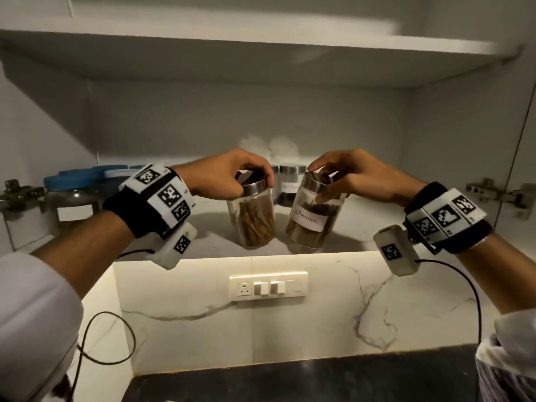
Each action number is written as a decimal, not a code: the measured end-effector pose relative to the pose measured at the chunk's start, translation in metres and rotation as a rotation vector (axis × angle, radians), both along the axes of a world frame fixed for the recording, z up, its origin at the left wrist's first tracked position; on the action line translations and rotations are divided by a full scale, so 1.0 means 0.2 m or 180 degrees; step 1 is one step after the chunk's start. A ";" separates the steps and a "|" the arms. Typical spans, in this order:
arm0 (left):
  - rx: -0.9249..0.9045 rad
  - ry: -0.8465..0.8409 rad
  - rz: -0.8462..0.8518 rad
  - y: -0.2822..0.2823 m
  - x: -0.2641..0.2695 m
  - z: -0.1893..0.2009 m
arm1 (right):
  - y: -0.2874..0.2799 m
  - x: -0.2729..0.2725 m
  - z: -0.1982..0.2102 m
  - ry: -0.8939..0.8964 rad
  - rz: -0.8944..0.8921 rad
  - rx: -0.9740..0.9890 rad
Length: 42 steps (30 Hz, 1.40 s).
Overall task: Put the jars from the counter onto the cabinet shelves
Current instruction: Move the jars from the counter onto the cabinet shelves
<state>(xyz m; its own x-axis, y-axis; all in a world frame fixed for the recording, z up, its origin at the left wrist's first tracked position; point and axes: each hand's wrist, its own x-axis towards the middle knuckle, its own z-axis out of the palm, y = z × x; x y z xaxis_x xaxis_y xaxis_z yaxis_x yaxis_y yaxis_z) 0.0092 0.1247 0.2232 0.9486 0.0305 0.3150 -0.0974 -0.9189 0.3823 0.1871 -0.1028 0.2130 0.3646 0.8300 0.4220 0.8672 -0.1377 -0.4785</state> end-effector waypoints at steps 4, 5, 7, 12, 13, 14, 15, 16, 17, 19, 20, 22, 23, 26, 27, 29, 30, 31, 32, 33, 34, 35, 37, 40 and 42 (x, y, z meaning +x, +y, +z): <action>-0.0268 0.0115 -0.0145 -0.06 0.05 -0.05 | 0.01 0.04 0.00 -0.0021 0.0058 -0.0081; -0.0362 0.0184 -0.0201 -0.08 0.05 -0.05 | 0.01 0.04 0.00 -0.0017 0.0082 -0.0115; -0.0537 0.0192 -0.0247 -0.12 0.06 -0.04 | 0.01 0.05 0.00 -0.0015 0.0123 -0.0193; -0.0009 -0.0251 0.0665 -0.15 0.10 -0.02 | 0.03 0.03 0.01 -0.0043 0.0177 -0.0391; 0.0177 -0.0152 0.0966 -0.14 0.10 -0.02 | 0.04 0.03 0.02 -0.0066 0.0181 -0.0446; 0.0271 0.0015 0.1170 -0.14 0.10 -0.01 | 0.05 0.02 0.03 -0.0096 0.0190 -0.0508; 0.0257 0.0214 0.1247 -0.13 0.10 0.01 | 0.06 0.01 0.04 -0.0119 0.0203 -0.0577; 0.0184 0.0415 0.1194 -0.13 0.09 0.03 | 0.06 0.00 0.04 -0.0149 0.0215 -0.0650; 0.0126 0.0607 0.1074 -0.13 0.08 0.05 | 0.07 0.00 0.05 -0.0192 0.0214 -0.0727; 0.0054 0.0843 0.0838 -0.13 0.06 0.09 | 0.08 -0.01 0.07 -0.0279 0.0180 -0.0876; 0.0027 0.0884 0.0783 -0.13 0.04 0.11 | 0.09 -0.01 0.08 -0.0300 0.0172 -0.0930; 0.0042 0.0933 0.0777 -0.13 0.03 0.11 | 0.11 0.00 0.09 -0.0332 0.0159 -0.0998; 0.0070 0.0998 0.0806 -0.12 0.04 0.11 | 0.12 0.02 0.09 -0.0370 0.0156 -0.1026; 0.0227 0.1186 0.0989 -0.08 0.05 0.09 | 0.14 0.06 0.10 -0.0553 0.0072 -0.1154; 0.0248 0.1193 0.1089 -0.06 0.06 0.09 | 0.14 0.06 0.10 -0.0606 0.0032 -0.1209; 0.0215 0.1211 0.1261 -0.01 0.06 0.09 | 0.15 0.08 0.11 -0.0650 0.0002 -0.1275; 0.0156 0.1214 0.1303 0.01 0.06 0.10 | 0.16 0.09 0.11 -0.0632 0.0019 -0.1284; 0.0098 0.1192 0.1315 0.02 0.06 0.11 | 0.16 0.10 0.12 -0.0602 0.0039 -0.1295; 0.0064 0.1144 0.1319 0.02 0.07 0.11 | 0.17 0.11 0.12 -0.0575 0.0054 -0.1316; 0.0051 0.1089 0.1334 0.03 0.09 0.11 | 0.19 0.13 0.12 -0.0566 0.0051 -0.1343; 0.0038 0.1027 0.1342 0.02 0.11 0.11 | 0.20 0.14 0.13 -0.0576 0.0025 -0.1377; 0.0019 0.0968 0.1362 0.03 0.14 0.10 | 0.23 0.17 0.13 -0.0607 -0.0012 -0.1417; 0.0022 0.0872 0.1436 0.05 0.22 0.09 | 0.28 0.21 0.14 -0.0715 -0.0112 -0.1503; 0.0019 0.0696 0.1612 0.09 0.38 0.06 | 0.39 0.26 0.16 -0.0832 -0.0212 -0.1643; 0.0044 0.0554 0.1690 0.12 0.48 0.04 | 0.46 0.29 0.17 -0.0844 -0.0247 -0.1702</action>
<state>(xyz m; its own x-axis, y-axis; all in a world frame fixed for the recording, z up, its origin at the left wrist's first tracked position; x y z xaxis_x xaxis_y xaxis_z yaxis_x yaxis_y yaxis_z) 0.1053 0.1489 0.2304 0.8421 0.5154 0.1587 0.4439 -0.8296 0.3387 0.2442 -0.0107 0.2468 0.3720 0.9274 0.0383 0.9253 -0.3673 -0.0942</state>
